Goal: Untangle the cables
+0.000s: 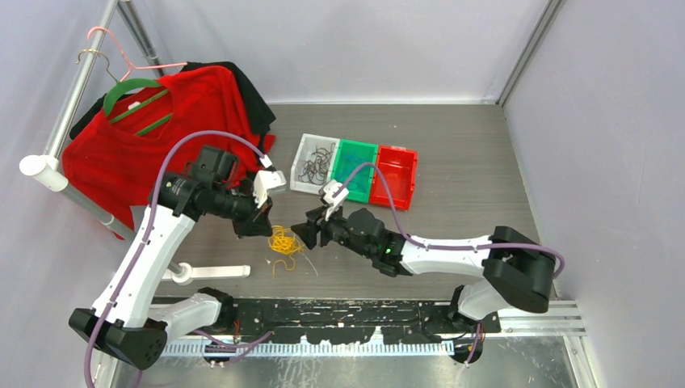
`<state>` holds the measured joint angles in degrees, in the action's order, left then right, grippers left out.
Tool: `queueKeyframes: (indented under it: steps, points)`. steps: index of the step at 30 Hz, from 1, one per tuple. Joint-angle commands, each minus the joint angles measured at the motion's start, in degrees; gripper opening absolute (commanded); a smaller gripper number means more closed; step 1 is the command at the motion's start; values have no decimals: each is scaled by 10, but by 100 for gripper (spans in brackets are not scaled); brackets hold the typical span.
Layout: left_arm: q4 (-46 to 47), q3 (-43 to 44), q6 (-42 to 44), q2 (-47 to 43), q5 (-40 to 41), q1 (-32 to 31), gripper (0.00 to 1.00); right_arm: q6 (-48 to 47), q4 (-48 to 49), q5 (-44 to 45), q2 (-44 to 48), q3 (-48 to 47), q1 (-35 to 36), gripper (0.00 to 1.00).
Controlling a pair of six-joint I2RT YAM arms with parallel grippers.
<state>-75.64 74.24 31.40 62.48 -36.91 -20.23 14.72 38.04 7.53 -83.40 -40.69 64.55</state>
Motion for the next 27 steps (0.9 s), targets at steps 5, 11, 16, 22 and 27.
queueKeyframes:
  steps: [5,11,16,22,27]
  points:
    - [47,18,-55,0,17,2,0,-10,34,-13,73,3,9,63]
    - [53,15,-68,-2,19,2,0,-16,47,-36,39,-39,19,64]
    - [42,21,-69,-2,11,2,0,-19,56,-27,10,-64,21,64]
    - [26,30,-63,-1,-5,2,0,-24,54,7,-11,-77,23,62]
    - [-3,36,-50,2,-36,2,0,-38,74,42,-25,-87,28,58]
